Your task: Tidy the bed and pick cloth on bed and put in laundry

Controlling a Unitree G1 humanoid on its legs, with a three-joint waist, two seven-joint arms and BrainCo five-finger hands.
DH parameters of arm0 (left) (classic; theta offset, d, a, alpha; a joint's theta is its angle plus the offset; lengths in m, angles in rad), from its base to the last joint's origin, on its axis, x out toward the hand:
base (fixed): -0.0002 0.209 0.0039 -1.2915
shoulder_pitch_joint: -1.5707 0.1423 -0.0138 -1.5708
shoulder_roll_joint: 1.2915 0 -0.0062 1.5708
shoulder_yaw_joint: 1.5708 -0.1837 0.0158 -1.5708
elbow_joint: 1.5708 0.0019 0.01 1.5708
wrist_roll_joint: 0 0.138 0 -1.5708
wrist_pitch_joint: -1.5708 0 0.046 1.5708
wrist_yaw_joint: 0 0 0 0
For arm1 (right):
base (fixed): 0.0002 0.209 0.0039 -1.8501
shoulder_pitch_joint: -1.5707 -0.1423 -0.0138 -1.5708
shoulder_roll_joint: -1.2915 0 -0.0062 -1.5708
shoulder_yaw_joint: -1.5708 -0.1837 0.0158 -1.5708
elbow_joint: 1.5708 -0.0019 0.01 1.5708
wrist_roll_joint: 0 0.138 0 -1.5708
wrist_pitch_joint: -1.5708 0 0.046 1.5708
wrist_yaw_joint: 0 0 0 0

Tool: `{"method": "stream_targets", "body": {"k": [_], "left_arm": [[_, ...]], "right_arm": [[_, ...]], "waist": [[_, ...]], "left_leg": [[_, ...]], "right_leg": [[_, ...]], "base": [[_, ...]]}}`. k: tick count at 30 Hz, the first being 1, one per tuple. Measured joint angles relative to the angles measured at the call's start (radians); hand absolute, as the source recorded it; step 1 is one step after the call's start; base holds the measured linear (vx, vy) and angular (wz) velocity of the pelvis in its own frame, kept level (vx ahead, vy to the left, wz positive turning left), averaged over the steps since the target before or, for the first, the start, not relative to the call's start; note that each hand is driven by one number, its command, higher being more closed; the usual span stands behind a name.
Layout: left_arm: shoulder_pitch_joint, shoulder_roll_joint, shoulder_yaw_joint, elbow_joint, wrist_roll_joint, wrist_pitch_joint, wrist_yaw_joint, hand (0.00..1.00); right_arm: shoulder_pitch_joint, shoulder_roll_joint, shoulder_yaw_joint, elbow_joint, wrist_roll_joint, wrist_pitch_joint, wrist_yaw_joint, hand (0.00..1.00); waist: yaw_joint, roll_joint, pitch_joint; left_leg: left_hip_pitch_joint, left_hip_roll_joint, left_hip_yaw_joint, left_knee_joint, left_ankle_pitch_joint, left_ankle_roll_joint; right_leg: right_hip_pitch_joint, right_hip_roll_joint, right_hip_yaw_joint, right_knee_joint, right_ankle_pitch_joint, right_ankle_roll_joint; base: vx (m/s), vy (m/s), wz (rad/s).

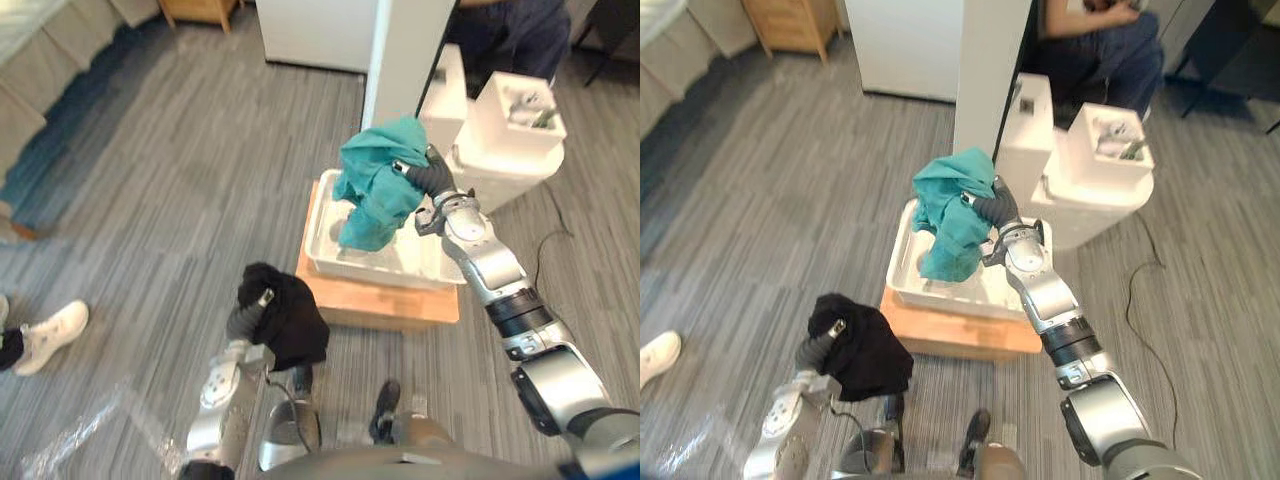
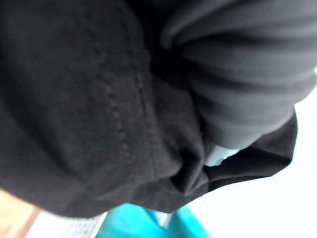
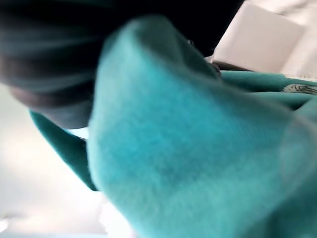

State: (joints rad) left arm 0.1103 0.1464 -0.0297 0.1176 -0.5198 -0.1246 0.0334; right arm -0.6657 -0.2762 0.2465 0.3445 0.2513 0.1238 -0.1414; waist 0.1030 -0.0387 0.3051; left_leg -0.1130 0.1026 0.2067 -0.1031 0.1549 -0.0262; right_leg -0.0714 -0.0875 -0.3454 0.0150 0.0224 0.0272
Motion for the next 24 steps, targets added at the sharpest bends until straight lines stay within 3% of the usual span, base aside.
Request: {"method": "stream_targets", "body": {"k": [4, 8, 12, 13, 24], "left_arm": [[-0.118, 0.033, -0.008, 0.000, -0.002, -0.015, 0.018, 1.00], [-0.174, 0.036, -0.021, 0.001, -0.011, -0.026, 0.018, 1.00], [-0.214, 0.043, -0.042, 0.006, -0.032, -0.040, 0.018, 1.00], [-0.224, 0.048, -0.043, 0.006, -0.041, -0.040, 0.018, 1.00], [-0.311, 0.078, -0.036, 0.033, -0.060, -0.040, 0.017, 1.00]], "right_arm": [[-0.216, -0.004, -0.021, 0.159, 0.000, -0.018, -0.017, 1.00], [-0.308, -0.045, -0.039, 0.268, 0.004, -0.051, -0.026, 1.00], [-0.314, -0.087, -0.038, 0.355, 0.081, -0.080, -0.015, 1.00], [-0.313, -0.091, -0.038, 0.390, 0.092, -0.091, -0.012, 0.00], [-0.219, -0.096, -0.029, 0.478, 0.078, -0.183, 0.017, 0.00]], "waist": [[0.006, 0.009, 0.103], [0.026, 0.018, 0.111], [0.027, 0.036, 0.126], [0.025, 0.040, 0.131], [0.015, 0.047, 0.140]], "left_leg": [[-0.061, 0.002, -0.003, 0.005, 0.028, 0.003], [-0.107, 0.002, -0.009, 0.005, 0.035, 0.004], [-0.117, -0.002, -0.025, 0.006, 0.037, 0.002], [-0.117, -0.002, -0.025, 0.006, 0.037, 0.002], [-0.107, 0.003, -0.007, 0.005, 0.037, 0.002]], "right_leg": [[-0.060, 0.003, -0.002, -0.001, 0.025, -0.009], [-0.101, 0.004, -0.007, -0.005, 0.031, -0.012], [-0.103, 0.001, -0.015, -0.006, 0.030, -0.012], [-0.104, 0.001, -0.014, -0.006, 0.030, -0.012], [-0.108, 0.004, 0.004, 0.003, 0.029, -0.014]], "base": [[-0.02, 0.007, 0.00], [0.02, 0.003, 0.04], [0.06, 0.015, 0.11], [0.03, 0.009, -0.01], [0.01, 0.004, -0.04]]}}
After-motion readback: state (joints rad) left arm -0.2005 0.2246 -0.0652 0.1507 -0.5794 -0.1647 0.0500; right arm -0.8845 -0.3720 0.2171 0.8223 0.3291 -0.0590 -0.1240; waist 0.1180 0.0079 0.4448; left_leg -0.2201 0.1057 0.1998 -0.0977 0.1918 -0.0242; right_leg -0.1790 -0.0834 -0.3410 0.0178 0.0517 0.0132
